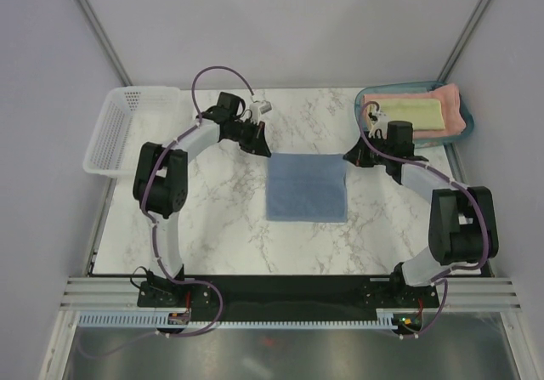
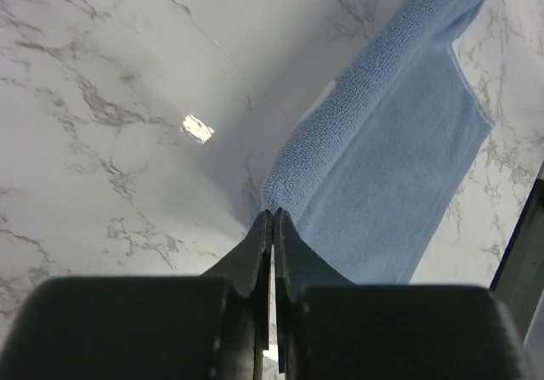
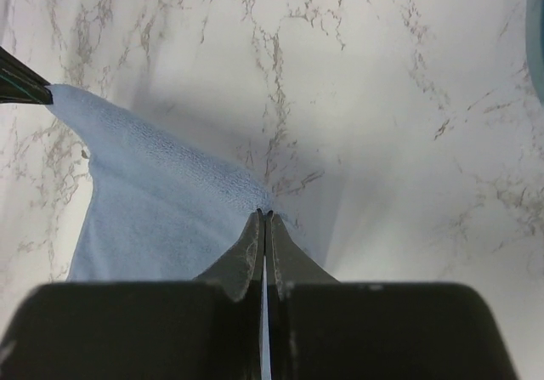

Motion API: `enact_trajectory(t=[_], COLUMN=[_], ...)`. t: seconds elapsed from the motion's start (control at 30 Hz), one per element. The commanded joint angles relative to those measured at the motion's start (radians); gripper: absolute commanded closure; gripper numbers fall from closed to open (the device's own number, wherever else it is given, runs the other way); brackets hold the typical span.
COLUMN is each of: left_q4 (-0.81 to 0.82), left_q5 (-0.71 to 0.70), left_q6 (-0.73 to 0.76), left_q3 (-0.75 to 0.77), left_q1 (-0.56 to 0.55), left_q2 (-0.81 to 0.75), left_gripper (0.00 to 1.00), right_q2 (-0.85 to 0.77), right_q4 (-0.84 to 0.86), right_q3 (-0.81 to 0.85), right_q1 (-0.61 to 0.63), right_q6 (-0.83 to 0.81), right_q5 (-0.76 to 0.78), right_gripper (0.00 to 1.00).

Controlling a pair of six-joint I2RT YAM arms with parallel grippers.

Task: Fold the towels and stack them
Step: Fold the towel

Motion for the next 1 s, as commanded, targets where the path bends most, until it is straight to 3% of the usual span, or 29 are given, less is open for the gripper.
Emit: enact_trajectory(t=[0.0, 0.37, 0.97], left_q4=[0.041, 0.163, 0.17], left_q5=[-0.031, -0.117, -0.241], left_q6=[-0.03, -0.099, -0.125], left_q3=[-0.068, -0.327, -0.493], left_q1=[-0.019, -0.075, -0.135], left_q2=[-0.089, -0.289, -0.444], left_gripper=[0.98, 0.98, 0.98], right_q2=[-0.077, -0.289, -0.471], right_q4=[0.066, 0.147, 0.109], right_q3=[-0.065, -0.266, -0.421], right_q1=[0.009, 0.015, 0.035], right_q6=[0.044, 0.077, 0.149], right_q5=[0.02, 0.093, 0.128], right_gripper=[1.0, 1.0, 1.0])
